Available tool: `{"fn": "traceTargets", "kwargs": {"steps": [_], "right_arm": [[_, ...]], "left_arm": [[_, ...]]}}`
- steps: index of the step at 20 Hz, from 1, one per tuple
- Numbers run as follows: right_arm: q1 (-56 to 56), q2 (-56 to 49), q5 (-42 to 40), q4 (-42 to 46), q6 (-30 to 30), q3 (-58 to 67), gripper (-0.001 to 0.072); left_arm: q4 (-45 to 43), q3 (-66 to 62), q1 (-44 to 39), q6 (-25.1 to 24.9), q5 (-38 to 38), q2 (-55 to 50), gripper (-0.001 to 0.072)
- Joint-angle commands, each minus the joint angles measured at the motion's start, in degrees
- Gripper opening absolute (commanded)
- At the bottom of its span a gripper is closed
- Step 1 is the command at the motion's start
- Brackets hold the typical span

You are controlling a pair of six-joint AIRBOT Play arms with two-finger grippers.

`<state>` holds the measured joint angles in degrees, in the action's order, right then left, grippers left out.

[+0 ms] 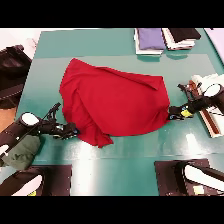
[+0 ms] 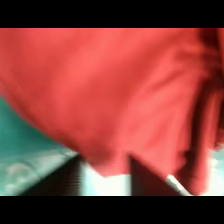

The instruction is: Fold the shirts.

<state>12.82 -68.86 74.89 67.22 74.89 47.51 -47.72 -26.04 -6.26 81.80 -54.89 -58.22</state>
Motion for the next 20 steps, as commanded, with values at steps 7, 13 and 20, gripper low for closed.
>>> {"fn": "traceTargets", "kwargs": {"steps": [7, 13, 20], "right_arm": [[0.0, 11.69, 1.11, -0.22, 0.15, 16.57, 0.0019], [0.02, 21.46, -2.56, 0.44, 0.15, 39.91, 0.0019], [10.45, 25.05, -1.16, 0.26, 0.15, 59.3, 0.0018]], "left_arm": [[-10.97, -26.01, -1.25, 4.35, -2.97, 5.2, 0.0022], [-28.81, -67.06, -1.25, 8.33, -10.19, 12.9, 0.0022], [-32.09, -96.85, -1.25, 8.44, -12.35, 14.25, 0.0021]]}}
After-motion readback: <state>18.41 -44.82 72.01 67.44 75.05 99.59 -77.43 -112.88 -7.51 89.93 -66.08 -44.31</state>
